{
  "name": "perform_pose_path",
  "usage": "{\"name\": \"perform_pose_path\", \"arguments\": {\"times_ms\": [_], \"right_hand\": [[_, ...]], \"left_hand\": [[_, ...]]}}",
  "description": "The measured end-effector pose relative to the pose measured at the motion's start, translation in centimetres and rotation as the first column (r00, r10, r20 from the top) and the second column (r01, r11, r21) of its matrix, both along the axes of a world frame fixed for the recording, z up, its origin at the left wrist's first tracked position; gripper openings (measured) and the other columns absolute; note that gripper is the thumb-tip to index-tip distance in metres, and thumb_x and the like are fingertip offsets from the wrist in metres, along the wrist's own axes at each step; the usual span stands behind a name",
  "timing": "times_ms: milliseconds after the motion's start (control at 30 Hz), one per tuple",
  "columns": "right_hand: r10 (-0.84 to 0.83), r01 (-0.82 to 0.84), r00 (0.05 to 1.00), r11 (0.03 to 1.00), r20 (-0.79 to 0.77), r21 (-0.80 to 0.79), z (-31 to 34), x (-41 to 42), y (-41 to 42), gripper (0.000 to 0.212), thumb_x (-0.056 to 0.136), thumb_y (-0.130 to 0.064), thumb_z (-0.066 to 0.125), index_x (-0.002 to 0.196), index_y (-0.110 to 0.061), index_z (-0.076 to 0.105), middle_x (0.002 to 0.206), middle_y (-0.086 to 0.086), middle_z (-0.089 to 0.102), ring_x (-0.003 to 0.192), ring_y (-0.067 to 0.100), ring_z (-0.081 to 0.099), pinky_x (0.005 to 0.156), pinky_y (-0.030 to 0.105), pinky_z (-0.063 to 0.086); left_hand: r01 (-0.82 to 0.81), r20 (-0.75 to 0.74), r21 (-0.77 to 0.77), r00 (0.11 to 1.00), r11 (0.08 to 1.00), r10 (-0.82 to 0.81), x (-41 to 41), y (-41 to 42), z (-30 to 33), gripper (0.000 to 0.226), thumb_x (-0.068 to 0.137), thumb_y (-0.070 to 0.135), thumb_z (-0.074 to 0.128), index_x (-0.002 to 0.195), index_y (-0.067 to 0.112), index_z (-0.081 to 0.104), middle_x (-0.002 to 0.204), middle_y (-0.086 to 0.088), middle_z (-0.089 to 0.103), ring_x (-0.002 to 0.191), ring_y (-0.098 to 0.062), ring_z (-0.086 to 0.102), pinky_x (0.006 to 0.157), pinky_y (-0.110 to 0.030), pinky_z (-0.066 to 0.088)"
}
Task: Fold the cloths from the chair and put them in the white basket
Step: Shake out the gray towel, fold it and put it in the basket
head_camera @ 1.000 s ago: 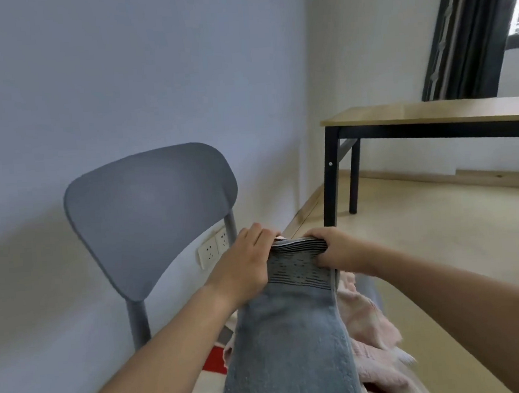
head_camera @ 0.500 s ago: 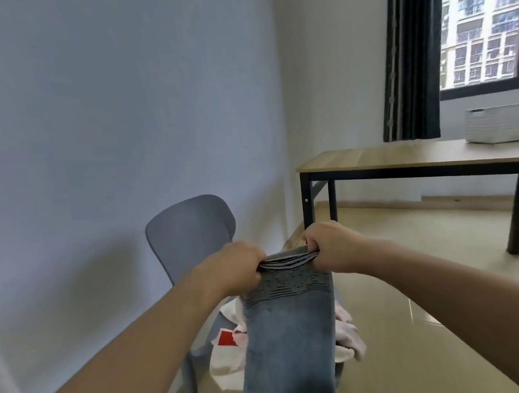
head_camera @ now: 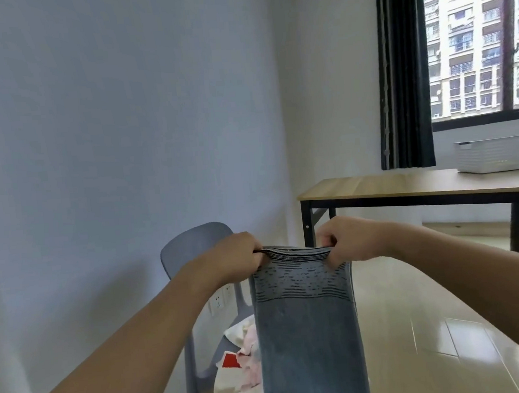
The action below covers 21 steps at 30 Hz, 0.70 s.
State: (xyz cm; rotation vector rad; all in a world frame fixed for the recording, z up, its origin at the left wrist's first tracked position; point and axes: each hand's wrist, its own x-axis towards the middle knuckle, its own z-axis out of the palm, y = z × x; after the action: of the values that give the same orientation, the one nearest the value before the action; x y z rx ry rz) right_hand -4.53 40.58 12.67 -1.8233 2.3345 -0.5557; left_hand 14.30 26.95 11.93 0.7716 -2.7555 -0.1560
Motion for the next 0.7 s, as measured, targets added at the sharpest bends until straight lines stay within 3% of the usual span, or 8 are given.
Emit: {"name": "perform_pose_path", "arguments": {"times_ms": [133,200,267,367,433,500,600,700], "right_hand": [[0.010,-0.006,0.999,0.996,0.047,-0.083,0.8,-1.3,-0.4,0.032,0.070,-0.024,0.080,0.067,-0.016,0.049,0.088,0.011,0.059,0.080,0.023,0.054,0.073,0.039,0.045],[-0.003,0.003,1.000,0.991,0.003,-0.133,1.1,-1.6,-1.0,0.031,0.072,-0.024,0.080,0.068,-0.015,0.050,0.088,0.006,0.056,0.077,0.016,0.051,0.069,0.032,0.043],[-0.007,0.005,1.000,0.982,-0.007,-0.190,1.3,-2.2,-2.0,0.028,0.074,-0.022,0.079,0.071,-0.015,0.052,0.080,0.000,0.054,0.070,0.013,0.048,0.062,0.027,0.038],[0.003,0.002,1.000,0.960,0.015,-0.281,2.0,-3.3,-4.1,0.020,0.080,-0.017,0.072,0.089,-0.018,0.054,0.078,0.000,0.056,0.071,0.015,0.051,0.060,0.025,0.039],[-0.003,0.003,1.000,0.928,0.001,-0.373,3.3,-3.6,-5.4,0.033,0.084,-0.012,0.066,0.110,-0.023,0.049,0.082,0.001,0.053,0.076,0.017,0.051,0.063,0.027,0.040],[-0.081,0.003,0.988,0.866,-0.135,-0.500,4.6,-3.8,-6.5,0.041,0.086,-0.013,0.064,0.122,-0.021,0.046,0.092,-0.002,0.051,0.091,0.020,0.051,0.073,0.030,0.039],[-0.191,-0.067,0.928,0.758,-0.319,-0.649,5.2,-3.6,-7.1,0.021,0.085,-0.016,0.063,0.104,-0.016,0.054,0.094,-0.006,0.044,0.095,0.018,0.043,0.078,0.026,0.030],[-0.156,-0.126,0.902,0.796,-0.402,-0.591,3.8,-2.7,-6.1,0.022,0.082,-0.014,0.064,0.080,-0.022,0.043,0.084,-0.008,0.041,0.084,0.015,0.038,0.071,0.025,0.029]], "left_hand": [[0.055,-0.140,0.153,0.990,0.987,-0.034,-0.5,-0.9,0.5,0.028,0.092,0.019,0.054,0.065,0.012,0.049,0.065,-0.006,0.045,0.057,-0.015,0.038,0.054,-0.029,0.027],[0.054,-0.176,0.150,0.984,0.987,-0.027,-1.3,-1.8,0.2,0.023,0.091,0.013,0.052,0.069,0.013,0.053,0.064,-0.002,0.047,0.058,-0.014,0.041,0.053,-0.027,0.029],[0.044,-0.272,0.133,0.962,0.990,-0.006,-2.4,-2.8,0.1,0.018,0.090,0.004,0.047,0.091,0.016,0.061,0.076,0.000,0.056,0.070,-0.015,0.051,0.057,-0.024,0.035],[0.001,-0.419,0.097,0.907,0.995,0.040,-4.1,-4.0,0.9,0.040,0.087,0.000,0.045,0.120,0.023,0.051,0.092,-0.002,0.058,0.080,-0.018,0.054,0.064,-0.025,0.040],[-0.081,-0.472,-0.023,0.879,0.996,0.061,-5.2,-4.4,2.4,0.033,0.082,-0.002,0.045,0.109,0.013,0.055,0.100,-0.004,0.058,0.088,-0.020,0.054,0.069,-0.027,0.039],[-0.150,-0.550,-0.108,0.832,0.983,0.066,-5.7,-4.3,4.0,0.023,0.079,-0.002,0.045,0.097,0.011,0.053,0.098,-0.006,0.056,0.087,-0.023,0.054,0.069,-0.030,0.041],[-0.166,-0.629,-0.120,0.776,0.979,0.054,-5.4,-4.0,5.6,0.016,0.081,0.003,0.046,0.095,0.012,0.048,0.087,-0.002,0.055,0.078,-0.020,0.053,0.064,-0.032,0.044],[-0.180,-0.581,-0.107,0.810,0.978,0.085,-4.4,-4.0,4.8,0.014,0.075,0.006,0.049,0.087,0.012,0.048,0.077,0.000,0.051,0.069,-0.017,0.048,0.057,-0.030,0.037]]}}
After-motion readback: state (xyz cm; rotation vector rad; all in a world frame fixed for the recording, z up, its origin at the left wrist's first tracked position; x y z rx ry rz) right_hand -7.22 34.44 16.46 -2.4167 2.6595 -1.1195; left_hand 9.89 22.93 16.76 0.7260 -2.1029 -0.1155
